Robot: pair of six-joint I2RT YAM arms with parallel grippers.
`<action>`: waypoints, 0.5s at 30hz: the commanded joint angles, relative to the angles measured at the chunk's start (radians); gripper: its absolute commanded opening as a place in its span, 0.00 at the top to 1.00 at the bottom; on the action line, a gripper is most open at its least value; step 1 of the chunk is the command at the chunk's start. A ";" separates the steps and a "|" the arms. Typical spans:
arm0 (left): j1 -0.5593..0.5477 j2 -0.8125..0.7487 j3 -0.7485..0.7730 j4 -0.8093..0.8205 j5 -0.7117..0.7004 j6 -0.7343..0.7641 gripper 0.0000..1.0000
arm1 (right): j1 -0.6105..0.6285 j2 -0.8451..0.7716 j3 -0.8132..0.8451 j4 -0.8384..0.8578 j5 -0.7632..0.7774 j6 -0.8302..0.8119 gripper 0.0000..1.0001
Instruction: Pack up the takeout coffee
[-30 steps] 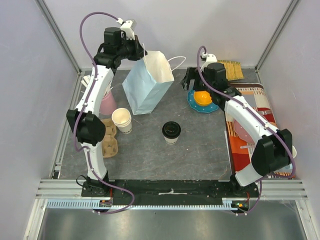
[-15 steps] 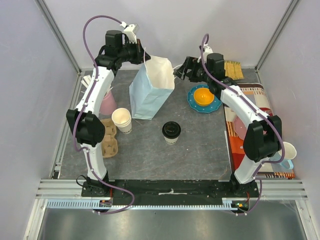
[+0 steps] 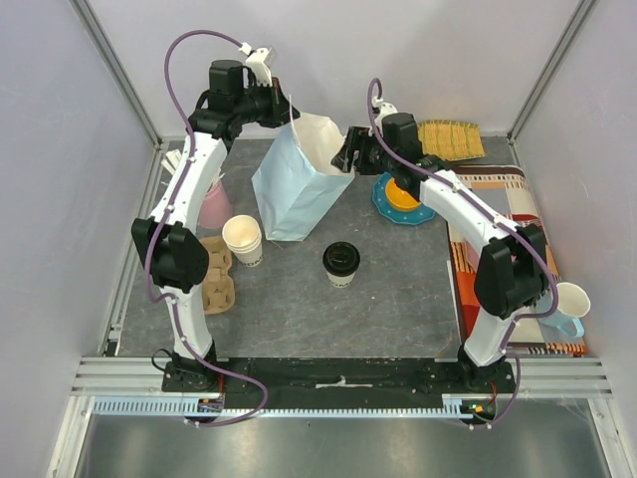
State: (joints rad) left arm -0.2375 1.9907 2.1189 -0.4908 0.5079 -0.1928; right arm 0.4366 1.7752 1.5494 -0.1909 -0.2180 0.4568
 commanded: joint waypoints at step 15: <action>-0.003 -0.067 0.056 -0.047 0.032 0.111 0.77 | -0.033 0.101 0.192 -0.087 0.034 -0.240 1.00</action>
State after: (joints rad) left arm -0.2375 1.9907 2.1216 -0.4969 0.5133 -0.1814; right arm 0.4316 1.8648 1.6352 -0.3016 -0.1822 0.3286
